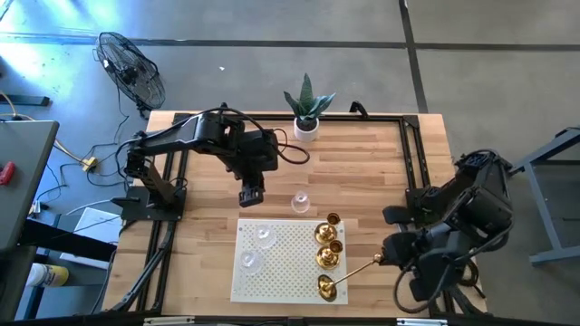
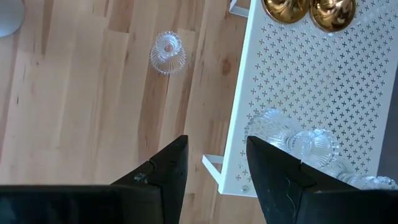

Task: Pick & Place candle stick holders
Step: Put the candle holder on the shelf

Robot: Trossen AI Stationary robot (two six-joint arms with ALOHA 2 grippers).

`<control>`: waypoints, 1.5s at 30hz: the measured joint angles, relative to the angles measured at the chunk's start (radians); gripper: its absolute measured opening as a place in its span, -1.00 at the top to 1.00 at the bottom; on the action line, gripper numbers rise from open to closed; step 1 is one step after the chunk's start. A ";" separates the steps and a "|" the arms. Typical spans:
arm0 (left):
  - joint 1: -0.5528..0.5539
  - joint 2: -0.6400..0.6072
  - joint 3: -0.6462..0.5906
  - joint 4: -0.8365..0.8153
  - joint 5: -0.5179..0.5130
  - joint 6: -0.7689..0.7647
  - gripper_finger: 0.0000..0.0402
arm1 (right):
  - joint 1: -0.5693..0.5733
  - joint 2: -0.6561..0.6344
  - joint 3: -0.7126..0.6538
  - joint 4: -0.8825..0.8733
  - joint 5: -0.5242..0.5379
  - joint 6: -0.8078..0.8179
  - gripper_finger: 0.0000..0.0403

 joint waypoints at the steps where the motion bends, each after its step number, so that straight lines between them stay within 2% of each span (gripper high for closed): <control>1: 0.000 0.000 0.000 0.000 0.000 0.000 0.21 | -0.005 0.003 0.000 -0.009 -0.011 0.011 0.95; 8: 0.000 0.000 0.000 0.000 -0.007 -0.027 0.21 | -0.031 0.025 0.000 -0.067 -0.077 0.087 0.95; 21: 0.000 0.000 0.000 0.000 -0.009 -0.060 0.21 | -0.071 0.081 0.000 -0.075 -0.157 0.058 0.95; 33: 0.000 0.000 0.000 0.000 -0.009 -0.055 0.21 | -0.089 0.083 0.000 -0.061 -0.155 0.042 0.94; 45: 0.000 0.000 0.000 0.000 -0.011 -0.052 0.21 | -0.090 0.083 0.000 -0.017 -0.165 0.096 0.87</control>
